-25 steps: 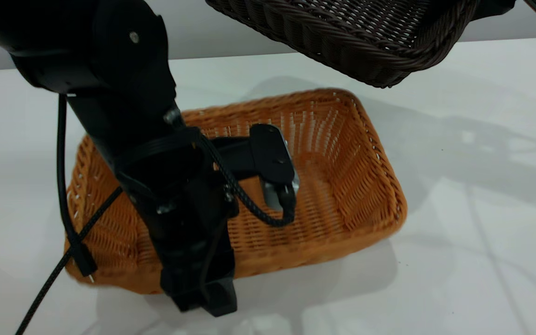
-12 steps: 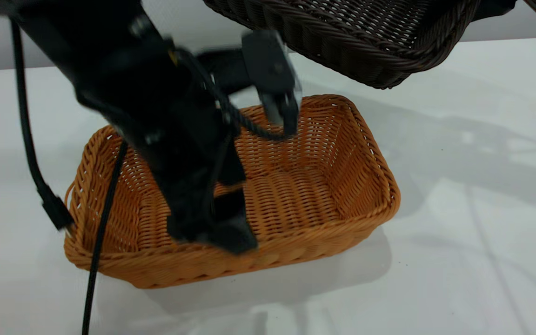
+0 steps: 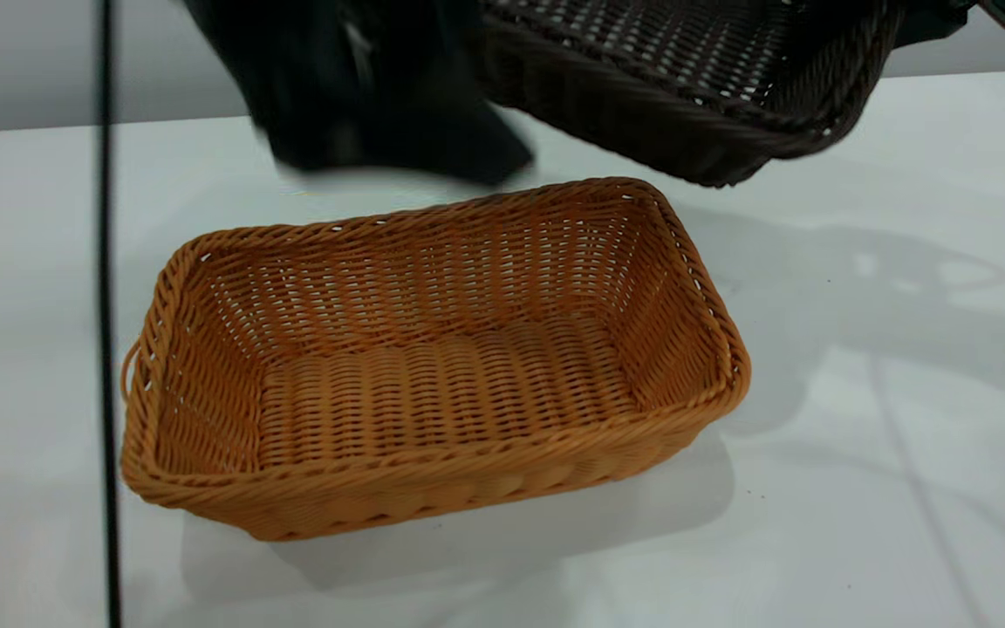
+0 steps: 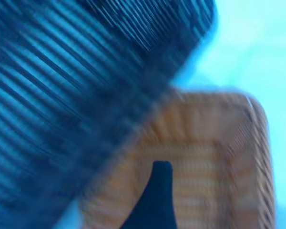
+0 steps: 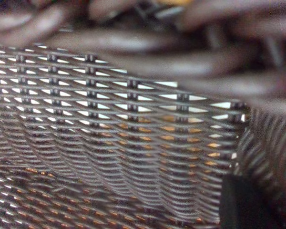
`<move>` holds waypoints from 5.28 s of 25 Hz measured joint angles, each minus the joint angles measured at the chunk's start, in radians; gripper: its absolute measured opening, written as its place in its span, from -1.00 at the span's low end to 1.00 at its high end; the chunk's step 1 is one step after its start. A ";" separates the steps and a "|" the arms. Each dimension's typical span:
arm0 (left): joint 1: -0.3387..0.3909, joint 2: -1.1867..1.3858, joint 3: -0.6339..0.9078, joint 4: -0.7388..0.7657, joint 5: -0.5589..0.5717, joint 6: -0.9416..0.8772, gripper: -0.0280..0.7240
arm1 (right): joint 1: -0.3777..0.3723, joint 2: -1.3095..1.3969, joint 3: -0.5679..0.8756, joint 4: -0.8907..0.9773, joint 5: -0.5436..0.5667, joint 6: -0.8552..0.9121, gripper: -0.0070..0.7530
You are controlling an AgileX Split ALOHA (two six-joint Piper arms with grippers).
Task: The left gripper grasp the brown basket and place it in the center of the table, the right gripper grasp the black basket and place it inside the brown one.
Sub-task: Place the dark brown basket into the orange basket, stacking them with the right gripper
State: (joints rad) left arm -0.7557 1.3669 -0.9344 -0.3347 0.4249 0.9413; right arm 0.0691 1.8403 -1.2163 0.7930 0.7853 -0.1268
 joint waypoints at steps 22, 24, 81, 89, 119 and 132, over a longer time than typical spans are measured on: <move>0.000 -0.186 -0.130 -0.001 -0.136 -0.087 0.85 | 0.232 0.210 -0.421 -0.347 0.404 -0.077 -0.67; 0.000 -0.186 -0.130 -0.001 -0.133 -0.087 0.85 | 0.232 0.233 -0.421 -0.348 0.431 -0.077 -0.67; 0.001 -0.186 -0.130 0.003 -0.121 -0.085 0.85 | 0.232 0.404 -0.426 -0.356 0.434 0.032 -0.24; 0.001 -0.186 -0.130 0.003 -0.121 -0.085 0.85 | 0.232 0.399 -0.428 -0.322 0.437 0.029 0.48; 0.003 -0.185 -0.130 0.003 -0.090 -0.086 0.85 | 0.232 0.402 -0.533 -0.352 0.427 0.040 0.68; 0.003 -0.185 -0.130 0.003 -0.086 -0.081 0.85 | 0.231 0.400 -0.537 -0.364 0.437 0.042 0.68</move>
State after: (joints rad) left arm -0.7528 1.1815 -1.0639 -0.3318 0.3390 0.8607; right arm 0.3003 2.2399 -1.7529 0.4293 1.2221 -0.0850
